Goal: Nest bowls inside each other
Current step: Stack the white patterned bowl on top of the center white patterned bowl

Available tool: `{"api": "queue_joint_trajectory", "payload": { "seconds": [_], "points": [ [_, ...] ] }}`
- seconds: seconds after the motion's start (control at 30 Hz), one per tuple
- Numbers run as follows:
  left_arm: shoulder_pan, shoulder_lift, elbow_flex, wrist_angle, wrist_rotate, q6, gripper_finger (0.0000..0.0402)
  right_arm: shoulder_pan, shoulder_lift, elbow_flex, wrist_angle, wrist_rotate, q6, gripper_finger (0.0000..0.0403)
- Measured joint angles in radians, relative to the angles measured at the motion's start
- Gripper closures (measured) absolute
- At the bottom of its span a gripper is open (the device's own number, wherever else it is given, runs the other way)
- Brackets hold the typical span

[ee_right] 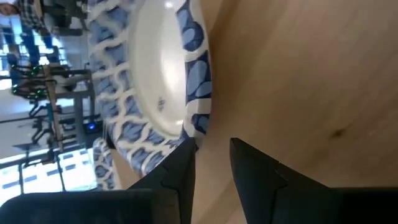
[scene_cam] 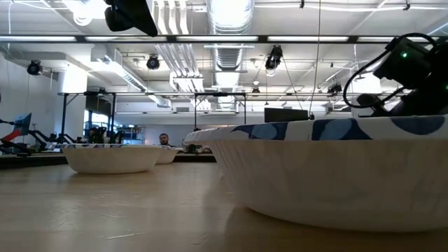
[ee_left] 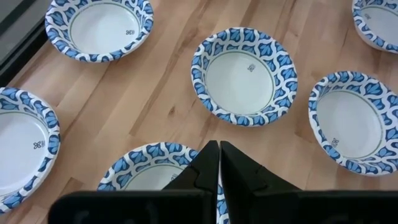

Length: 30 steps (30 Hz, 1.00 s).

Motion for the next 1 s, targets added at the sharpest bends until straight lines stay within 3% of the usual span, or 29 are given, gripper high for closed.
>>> {"api": "queue_joint_trajectory", "payload": {
  "seconds": [1.0],
  "points": [
    [0.0, 0.0, -0.001, 0.001, 0.002, 0.0, 0.0402, -0.087, 0.028, -0.001, 0.061, 0.087, -0.027, 0.0323]
  ]
}}
